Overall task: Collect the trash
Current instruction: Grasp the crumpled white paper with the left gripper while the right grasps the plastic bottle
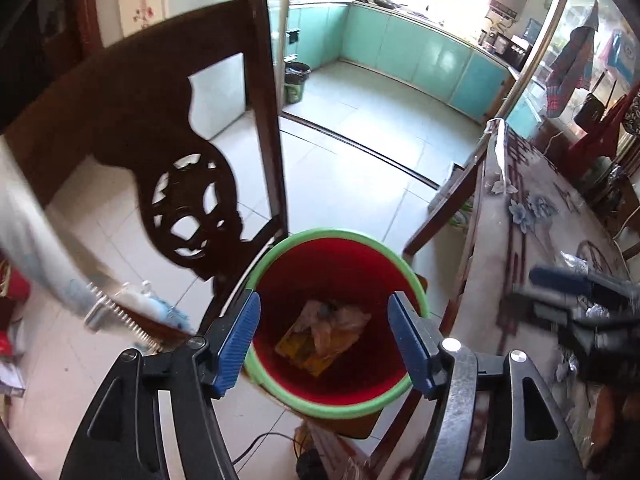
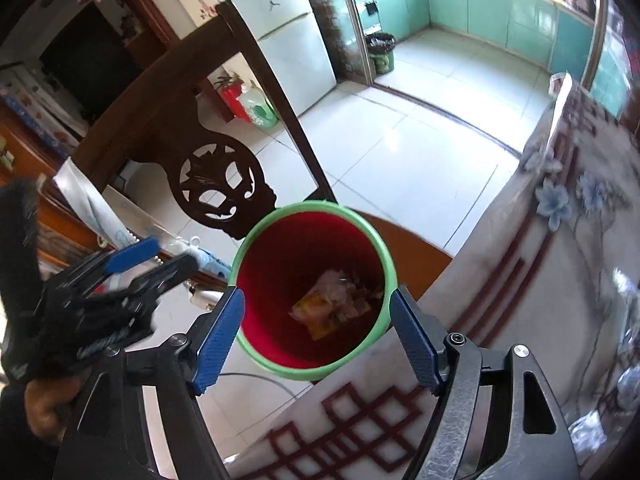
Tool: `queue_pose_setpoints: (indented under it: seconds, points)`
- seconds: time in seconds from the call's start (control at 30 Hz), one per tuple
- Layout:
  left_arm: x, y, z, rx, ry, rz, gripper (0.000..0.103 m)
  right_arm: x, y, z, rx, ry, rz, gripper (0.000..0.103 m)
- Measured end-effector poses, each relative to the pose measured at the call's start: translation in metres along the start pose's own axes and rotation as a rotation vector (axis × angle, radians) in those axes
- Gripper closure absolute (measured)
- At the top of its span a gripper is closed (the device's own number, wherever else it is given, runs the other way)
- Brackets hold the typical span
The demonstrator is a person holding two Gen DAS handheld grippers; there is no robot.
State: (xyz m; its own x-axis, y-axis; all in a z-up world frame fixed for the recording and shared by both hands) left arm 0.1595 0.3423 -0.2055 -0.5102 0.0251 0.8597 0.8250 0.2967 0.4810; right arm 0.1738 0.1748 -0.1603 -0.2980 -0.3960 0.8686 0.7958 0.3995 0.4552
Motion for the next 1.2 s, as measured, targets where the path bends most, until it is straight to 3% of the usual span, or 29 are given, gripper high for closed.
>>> queue_pose_setpoints:
  seconds: [0.17,0.37,0.5,0.6,0.83,1.07,1.2]
  points:
    - [0.027,-0.019,-0.006,0.028,0.009,-0.020,0.037,0.027,-0.010,-0.005,0.017,0.016,-0.045,0.028]
    - [0.059,-0.034,-0.050,-0.006,-0.028,-0.061,0.037,0.062,-0.047,-0.035,-0.038,-0.009,-0.066,0.028]
    - [0.068,-0.051,-0.095,-0.023,-0.109,-0.049,0.037,0.105,-0.084,-0.068,-0.121,-0.047,-0.106,0.028]
    - [0.071,-0.065,-0.140,-0.064,-0.182,-0.024,0.037,0.141,-0.118,-0.100,-0.168,-0.121,-0.133,0.028]
    - [0.072,-0.099,-0.254,-0.202,-0.319,0.031,0.037,0.203,-0.214,-0.192,-0.362,-0.290,-0.111,0.028]
    - [0.075,-0.140,-0.331,-0.301,-0.370,0.079,0.037,0.213,-0.279,-0.237,-0.499,-0.305,-0.080,0.035]
    - [0.074,-0.159,-0.349,-0.323,-0.368,0.104,0.037,0.202,-0.276,-0.252,-0.513,-0.282,-0.078,0.035]
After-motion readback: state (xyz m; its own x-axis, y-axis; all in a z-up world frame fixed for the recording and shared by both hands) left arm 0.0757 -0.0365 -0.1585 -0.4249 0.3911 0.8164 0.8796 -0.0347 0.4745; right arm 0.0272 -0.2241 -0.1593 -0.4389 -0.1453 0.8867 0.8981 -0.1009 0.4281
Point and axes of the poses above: each gripper's, at about its wrist camera, not at the fingertips, and x roughly against the way its jaws point, z to its left, y to its top, the point moved 9 cm from there along -x, roughly the way its jaws point, and after that the axes turned 5 degrees about x, right-handed, at the moved point
